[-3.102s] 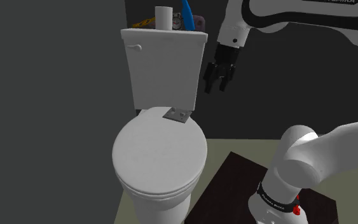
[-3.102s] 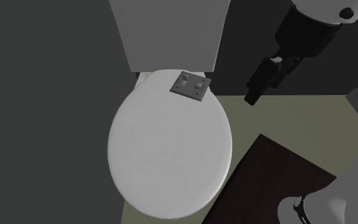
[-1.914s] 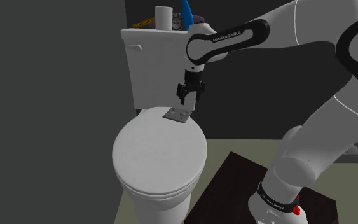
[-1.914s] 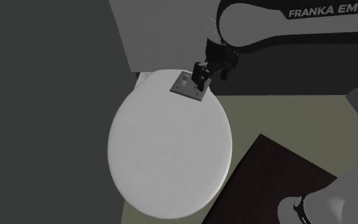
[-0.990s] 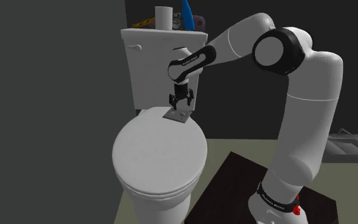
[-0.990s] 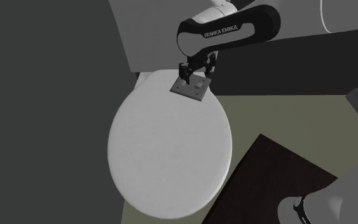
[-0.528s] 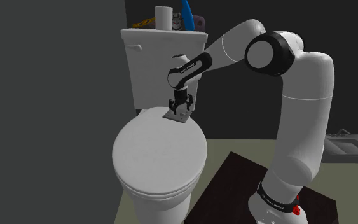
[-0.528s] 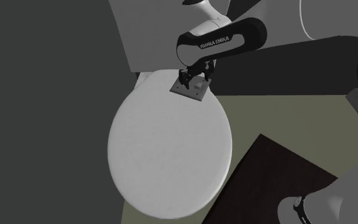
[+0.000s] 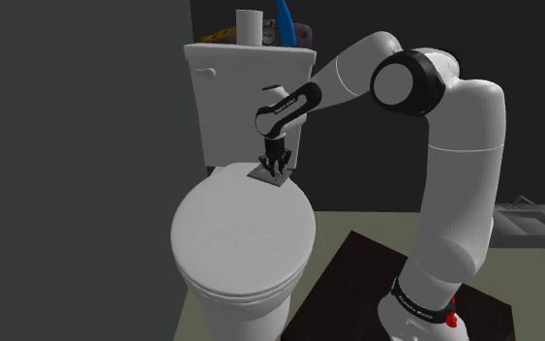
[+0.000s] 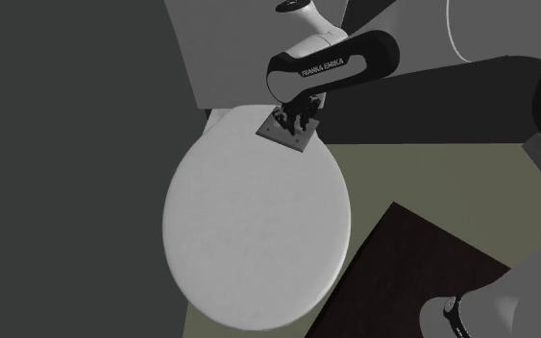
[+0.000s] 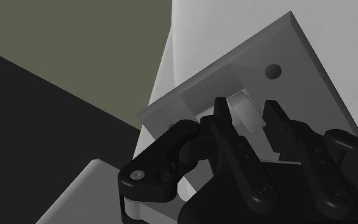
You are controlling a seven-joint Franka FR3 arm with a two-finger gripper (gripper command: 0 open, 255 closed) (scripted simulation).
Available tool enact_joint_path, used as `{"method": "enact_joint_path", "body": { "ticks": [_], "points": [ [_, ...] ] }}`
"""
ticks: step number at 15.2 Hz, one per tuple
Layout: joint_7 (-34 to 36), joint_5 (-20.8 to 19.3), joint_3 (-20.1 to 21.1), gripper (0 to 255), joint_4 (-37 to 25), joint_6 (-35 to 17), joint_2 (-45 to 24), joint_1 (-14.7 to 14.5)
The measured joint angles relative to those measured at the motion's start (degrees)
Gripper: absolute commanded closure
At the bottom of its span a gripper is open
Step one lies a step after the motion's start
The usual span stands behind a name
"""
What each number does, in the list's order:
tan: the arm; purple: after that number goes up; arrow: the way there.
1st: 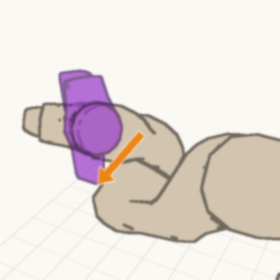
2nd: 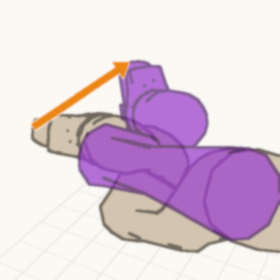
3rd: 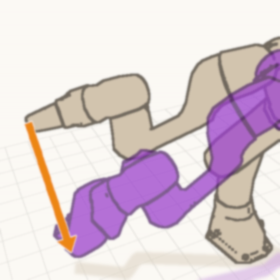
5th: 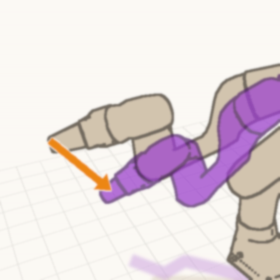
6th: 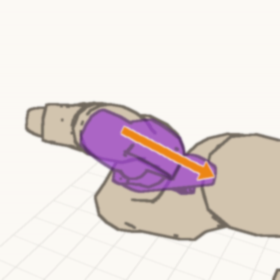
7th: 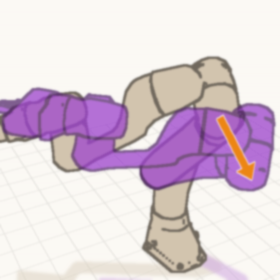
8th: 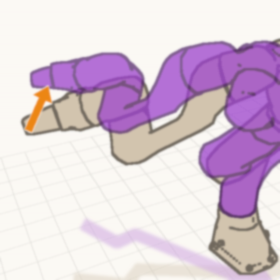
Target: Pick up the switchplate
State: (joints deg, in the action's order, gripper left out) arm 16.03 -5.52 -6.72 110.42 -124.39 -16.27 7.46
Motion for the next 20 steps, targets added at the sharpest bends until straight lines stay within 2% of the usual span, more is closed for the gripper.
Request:
{"method": "enact_joint_path", "body": {
  "ticks": [6,20],
  "points": [
    [0.0,0.0,0.0,255,-0.2,0.7,0.5,0.0],
    [-0.7,0.0,0.0,255,-5.4,10.0,4.5,-0.2]
  ]
}}
